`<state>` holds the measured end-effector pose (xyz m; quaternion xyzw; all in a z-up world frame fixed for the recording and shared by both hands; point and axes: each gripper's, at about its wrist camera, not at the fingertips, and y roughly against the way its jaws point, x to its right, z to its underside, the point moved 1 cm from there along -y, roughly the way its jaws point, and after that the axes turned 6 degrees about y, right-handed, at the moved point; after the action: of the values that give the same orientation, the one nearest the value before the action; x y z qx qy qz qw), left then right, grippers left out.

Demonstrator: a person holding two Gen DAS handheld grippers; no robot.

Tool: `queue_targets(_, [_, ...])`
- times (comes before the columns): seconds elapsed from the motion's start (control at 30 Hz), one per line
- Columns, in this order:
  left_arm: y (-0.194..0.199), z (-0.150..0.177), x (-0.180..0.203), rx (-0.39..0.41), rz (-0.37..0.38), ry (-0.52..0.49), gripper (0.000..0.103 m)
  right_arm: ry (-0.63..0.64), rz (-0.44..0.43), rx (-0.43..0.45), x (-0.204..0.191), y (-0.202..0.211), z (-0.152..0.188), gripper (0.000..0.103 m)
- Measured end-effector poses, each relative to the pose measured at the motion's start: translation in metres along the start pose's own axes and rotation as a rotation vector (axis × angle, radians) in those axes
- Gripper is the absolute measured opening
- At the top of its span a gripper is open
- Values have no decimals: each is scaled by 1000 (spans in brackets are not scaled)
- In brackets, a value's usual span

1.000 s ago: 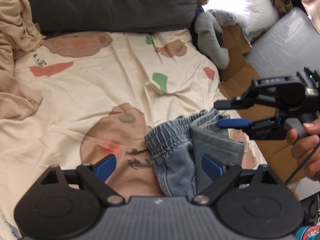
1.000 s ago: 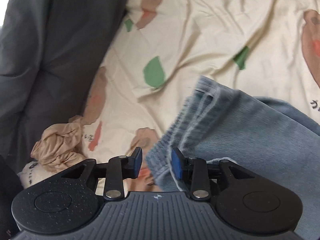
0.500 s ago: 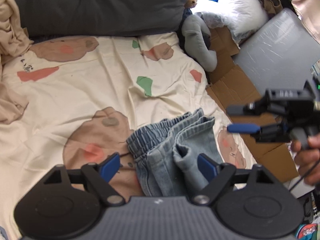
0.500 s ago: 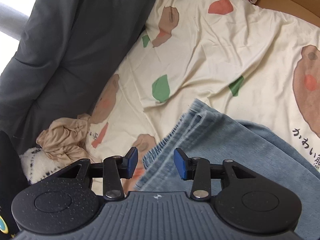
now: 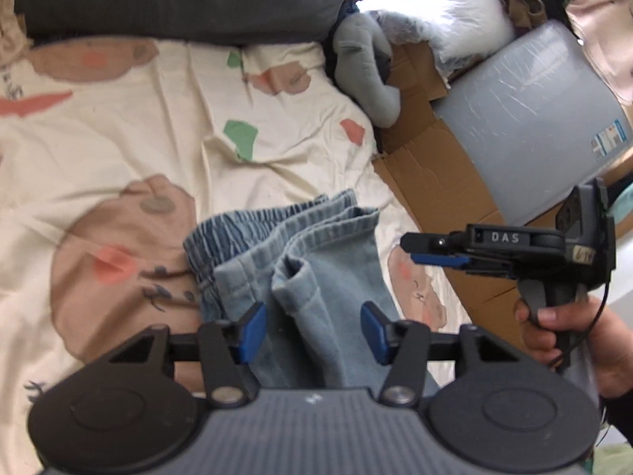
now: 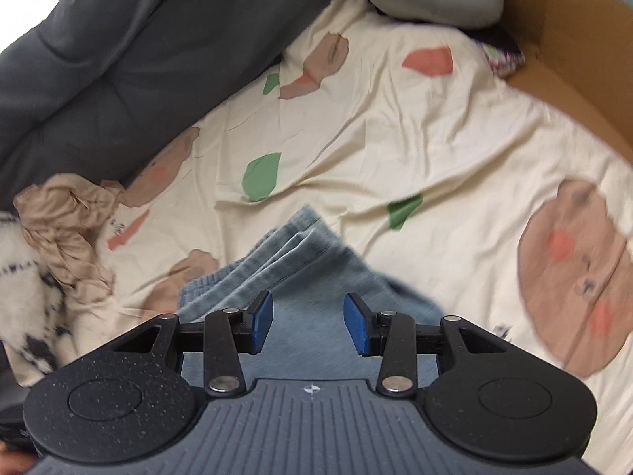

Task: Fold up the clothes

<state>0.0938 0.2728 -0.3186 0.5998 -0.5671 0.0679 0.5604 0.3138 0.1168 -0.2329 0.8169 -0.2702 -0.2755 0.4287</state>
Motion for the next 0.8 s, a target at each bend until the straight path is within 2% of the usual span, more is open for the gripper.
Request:
queue_targets(0.17, [-15, -2, -10, -12, 18, 97, 54, 175, 67, 3, -1, -15, -13, 46])
queue_targets(0.2, [-18, -3, -12, -10, 25, 118, 50, 217, 83, 4, -3, -19, -15, 46])
queue_targets(0.27, [-19, -6, -16, 13, -12, 150, 33, 292, 88, -7, -7, -27, -19, 46])
queue_targets(0.37, [-16, -7, -18, 28, -22, 169, 18, 382, 98, -29, -14, -40, -22, 46])
queue_targets(0.47, [-13, -7, -14, 34, -25, 149, 15, 436, 86, -46, -17, -51, -22, 45])
queue_targets(0.5, [-12, -6, -13, 35, -22, 142, 15, 455, 78, -47, -18, -53, -22, 41])
queue_targets(0.53, [-10, -6, -12, 37, -22, 135, 13, 480, 81, -44, -20, -55, -21, 28])
queue_targets(0.57, [-10, -7, -11, 41, -23, 127, 13, 508, 91, -40, -22, -57, -19, 23])
queue_targets(0.6, [-8, -7, -10, 43, -25, 118, 12, 526, 105, -33, -22, -57, -19, 9])
queue_targets(0.63, [-6, -8, -9, 46, -28, 109, 12, 526, 109, -24, -21, -55, -19, 3])
queue_targets(0.8, [3, -11, -1, 64, -14, 79, 11, 503, 98, 19, -15, -39, -23, 0])
